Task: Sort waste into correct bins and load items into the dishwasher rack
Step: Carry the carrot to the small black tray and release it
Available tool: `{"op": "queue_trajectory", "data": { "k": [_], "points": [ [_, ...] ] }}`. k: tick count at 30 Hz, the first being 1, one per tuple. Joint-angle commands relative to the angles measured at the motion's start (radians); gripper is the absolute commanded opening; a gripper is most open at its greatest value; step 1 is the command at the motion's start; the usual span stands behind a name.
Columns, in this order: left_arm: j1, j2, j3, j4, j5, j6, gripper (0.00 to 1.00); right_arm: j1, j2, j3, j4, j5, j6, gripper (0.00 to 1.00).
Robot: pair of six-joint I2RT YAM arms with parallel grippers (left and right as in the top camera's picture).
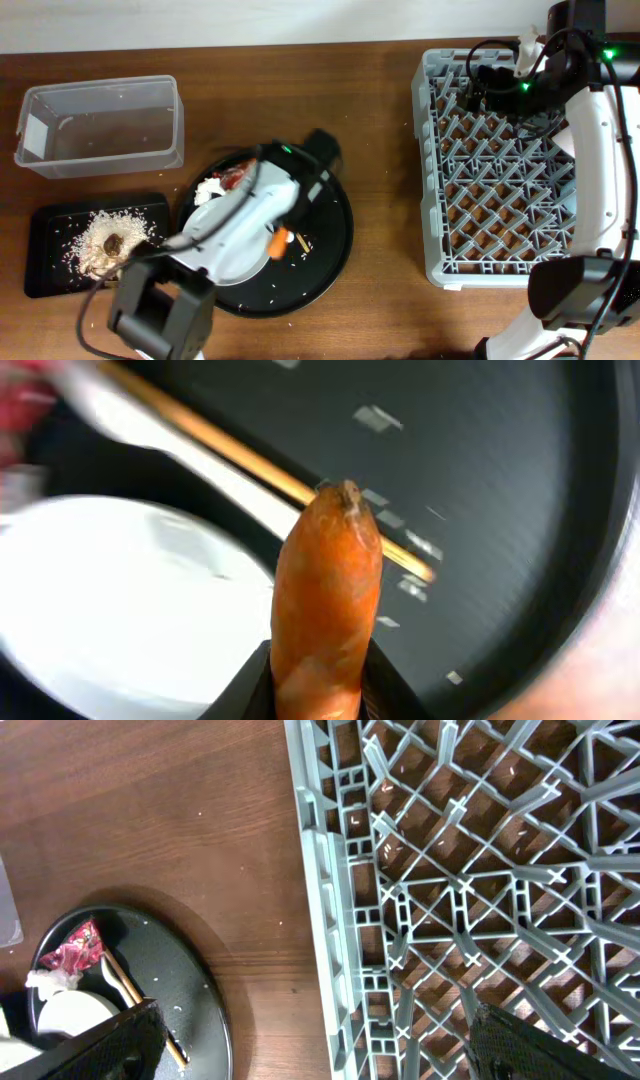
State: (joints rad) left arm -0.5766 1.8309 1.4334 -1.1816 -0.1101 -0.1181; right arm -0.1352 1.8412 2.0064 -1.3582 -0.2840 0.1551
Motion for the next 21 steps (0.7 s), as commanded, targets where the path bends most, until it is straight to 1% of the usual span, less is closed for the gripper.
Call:
{"op": "queue_trajectory", "data": {
  "k": [1, 2, 3, 5, 6, 9, 12, 15, 19, 21],
  "points": [
    [0.220, 0.002, 0.070, 0.045, -0.036, -0.063, 0.13, -0.003, -0.002, 0.008, 0.002, 0.012, 0.002, 0.99],
    [0.327, 0.002, 0.077, 0.084, -0.035, -0.136, 0.13, -0.003, -0.002, 0.008, 0.002, 0.012, 0.002, 0.99],
    [0.405, 0.002, 0.076, 0.106, -0.016, -0.210, 0.13, -0.003, -0.002, 0.008, 0.002, 0.012, 0.002, 0.99],
    [0.508, 0.002, 0.075, 0.129, 0.027, -0.282, 0.13, -0.003, -0.002, 0.008, 0.002, 0.012, 0.002, 0.99],
    [0.603, 0.002, 0.075, 0.151, 0.051, -0.336, 0.14, -0.003, -0.002, 0.008, 0.002, 0.012, 0.002, 0.99],
    [0.774, 0.003, 0.071, 0.164, 0.055, -0.449, 0.14, -0.003, -0.002, 0.008, 0.002, 0.012, 0.002, 0.99],
    [0.879, 0.003, 0.039, 0.192, 0.070, -0.550, 0.14, -0.003, -0.002, 0.008, 0.002, 0.012, 0.002, 0.99],
    [0.980, 0.003, -0.025, 0.267, 0.069, -0.556, 0.14, -0.003, -0.002, 0.008, 0.002, 0.012, 0.002, 0.99],
    [1.100, 0.003, -0.092, 0.288, 0.070, -0.650, 0.14, -0.003, -0.002, 0.008, 0.002, 0.012, 0.002, 0.99],
    [1.147, 0.003, -0.142, 0.319, 0.069, -0.656, 0.15, -0.003, -0.002, 0.008, 0.002, 0.012, 0.003, 0.99]
  ]
}}
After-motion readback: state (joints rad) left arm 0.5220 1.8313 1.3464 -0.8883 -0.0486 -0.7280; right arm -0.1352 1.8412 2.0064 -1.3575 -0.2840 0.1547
